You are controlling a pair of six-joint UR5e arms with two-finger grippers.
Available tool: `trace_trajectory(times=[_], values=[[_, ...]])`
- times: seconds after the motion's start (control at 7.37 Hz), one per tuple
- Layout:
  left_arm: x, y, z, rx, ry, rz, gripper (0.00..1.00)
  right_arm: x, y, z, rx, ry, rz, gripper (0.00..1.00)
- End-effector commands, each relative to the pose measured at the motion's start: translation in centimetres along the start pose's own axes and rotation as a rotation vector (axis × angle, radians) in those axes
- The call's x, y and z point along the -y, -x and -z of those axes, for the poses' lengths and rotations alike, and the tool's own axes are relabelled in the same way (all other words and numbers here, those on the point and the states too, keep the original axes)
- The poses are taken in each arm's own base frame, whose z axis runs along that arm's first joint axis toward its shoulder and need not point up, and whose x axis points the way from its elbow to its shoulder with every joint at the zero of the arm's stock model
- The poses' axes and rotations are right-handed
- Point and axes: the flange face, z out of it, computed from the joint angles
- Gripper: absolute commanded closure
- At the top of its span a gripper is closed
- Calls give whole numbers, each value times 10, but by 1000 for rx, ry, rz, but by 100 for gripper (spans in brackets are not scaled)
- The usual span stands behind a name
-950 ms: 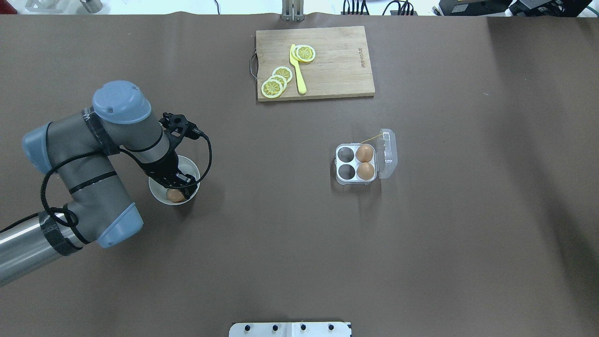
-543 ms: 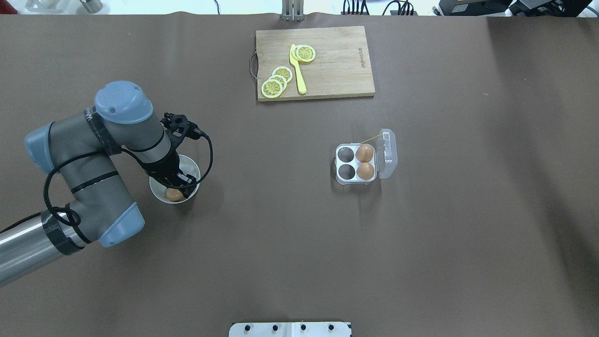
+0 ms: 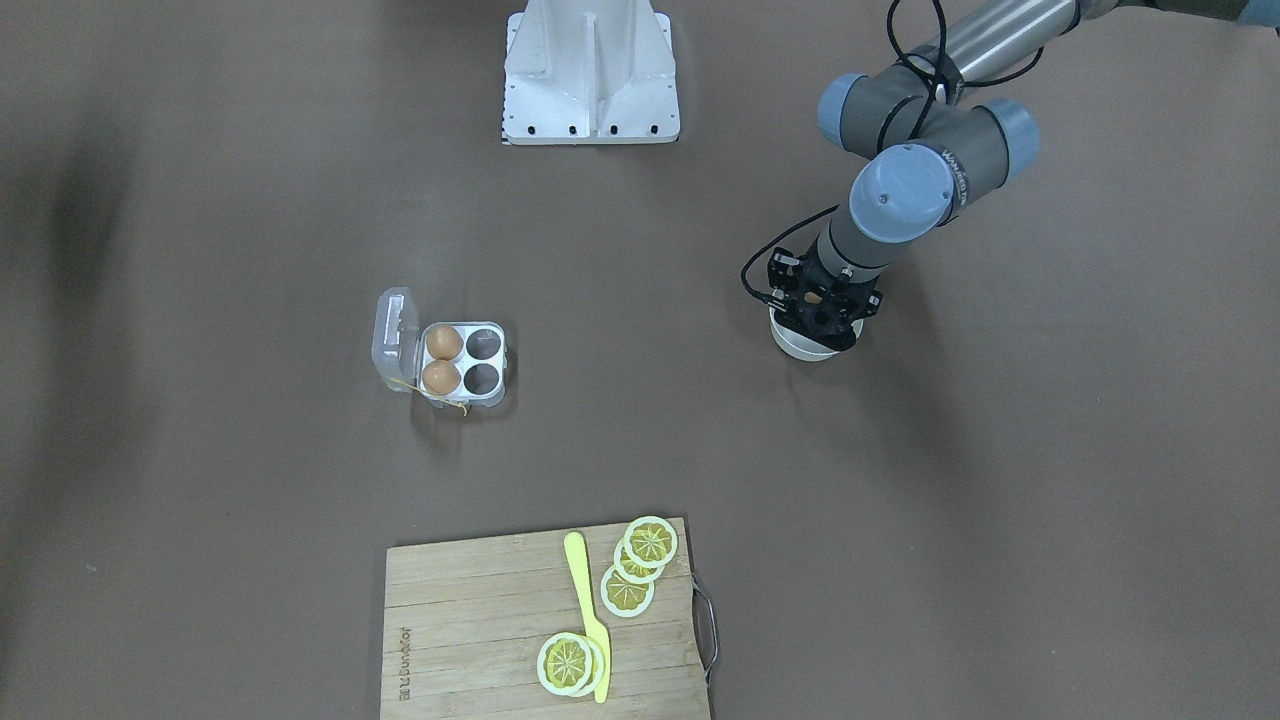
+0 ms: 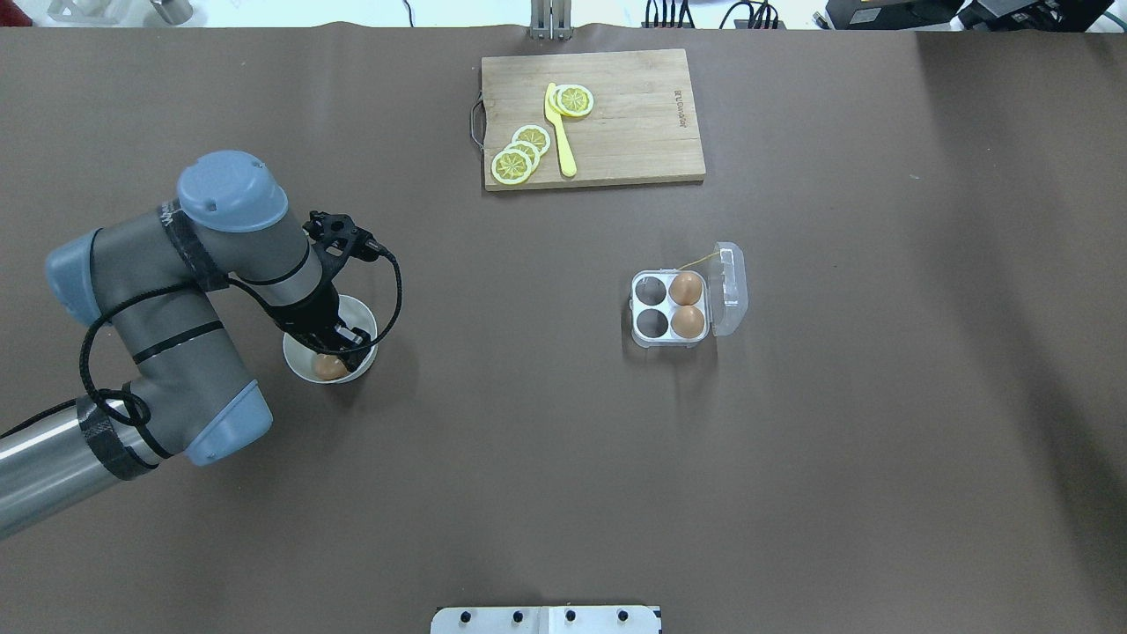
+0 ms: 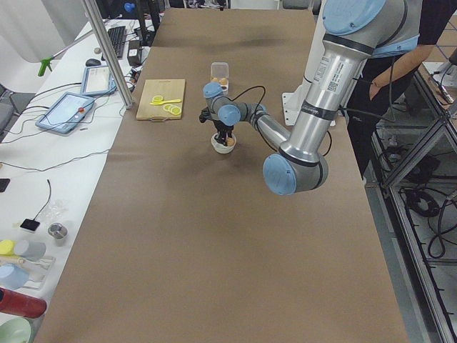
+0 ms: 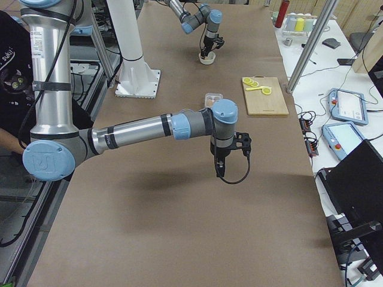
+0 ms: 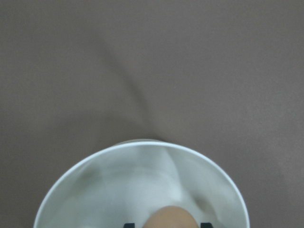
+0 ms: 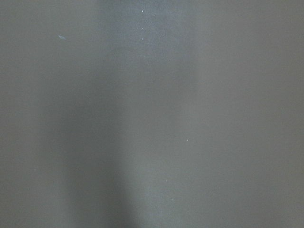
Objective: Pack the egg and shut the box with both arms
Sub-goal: 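Close the left gripper on the brown egg inside the bowl, then lift the egg with the left gripper and carry it over the egg box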
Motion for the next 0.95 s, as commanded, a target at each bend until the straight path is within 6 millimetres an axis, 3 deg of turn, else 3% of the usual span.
trace_trajectory(times=[0.0, 0.14, 0.27, 0.54, 0.81], values=[[-4, -12, 40, -25, -70, -29, 65, 0, 1, 1, 2, -1, 1, 0], [4, -6, 63, -27, -112, -23, 65, 0, 1, 1, 3, 0, 1, 0], [14, -13, 83, -37, -153, -31, 65, -1, -1, 0, 2, 2, -3, 0], [51, -56, 123, -51, -293, 75, 66, -4, -3, -2, 4, 8, -5, 0], [80, -77, 131, -161, -452, 158, 66, -7, -6, -4, 9, 14, -11, 0]])
